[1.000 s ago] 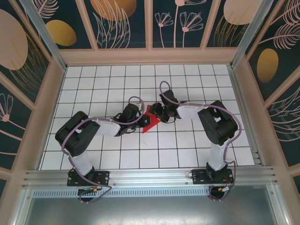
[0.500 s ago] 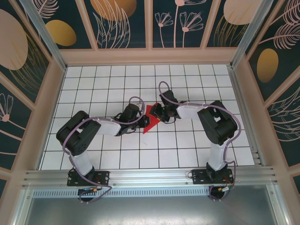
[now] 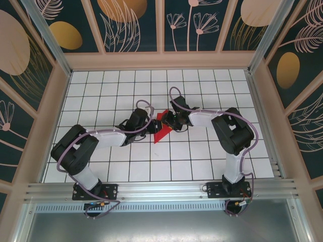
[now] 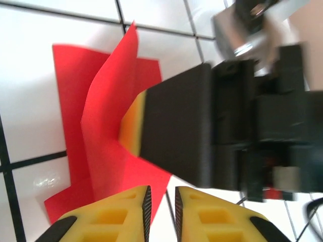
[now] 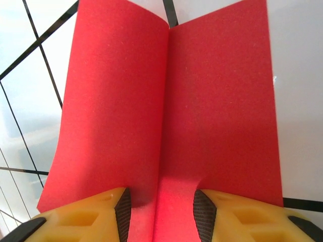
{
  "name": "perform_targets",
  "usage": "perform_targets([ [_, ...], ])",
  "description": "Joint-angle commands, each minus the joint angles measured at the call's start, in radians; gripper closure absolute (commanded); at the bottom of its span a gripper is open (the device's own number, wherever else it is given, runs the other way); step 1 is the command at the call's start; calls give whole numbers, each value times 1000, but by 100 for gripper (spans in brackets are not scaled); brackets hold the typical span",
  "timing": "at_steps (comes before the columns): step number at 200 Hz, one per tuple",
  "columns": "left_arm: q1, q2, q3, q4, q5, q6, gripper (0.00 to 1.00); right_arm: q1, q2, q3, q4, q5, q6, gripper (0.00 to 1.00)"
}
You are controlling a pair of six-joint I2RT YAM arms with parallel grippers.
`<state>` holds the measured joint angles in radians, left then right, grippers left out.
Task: Fold a paper plane with a square sheet of paper (pick it up from the middle)
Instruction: Fourth fold the wing at the center of the table.
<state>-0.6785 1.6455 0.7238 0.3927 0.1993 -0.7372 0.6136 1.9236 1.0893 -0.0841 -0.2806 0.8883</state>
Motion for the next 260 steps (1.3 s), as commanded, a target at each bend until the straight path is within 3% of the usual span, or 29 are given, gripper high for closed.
perform_targets([
  [1,8,-27,-17,-13,-53,-18,79,5,128,-48,-108,129,-20,55],
  [46,9,-10,-11,-39,-79,-18,81,5,134,-47,-112,139,-15,56],
  [93,10,19,-12,-50,-94,-31,65,6,134,-47,-111,136,-14,56],
  [124,10,61,-1,-53,-72,-32,62,4,135,-48,-110,135,-14,56],
  [148,10,107,8,-37,-31,-35,63,5,134,-49,-109,133,-15,56],
  [202,12,142,16,11,42,-30,78,5,132,-50,-109,132,-14,56],
  [260,23,175,23,37,75,-29,78,6,130,-54,-109,133,-13,56],
])
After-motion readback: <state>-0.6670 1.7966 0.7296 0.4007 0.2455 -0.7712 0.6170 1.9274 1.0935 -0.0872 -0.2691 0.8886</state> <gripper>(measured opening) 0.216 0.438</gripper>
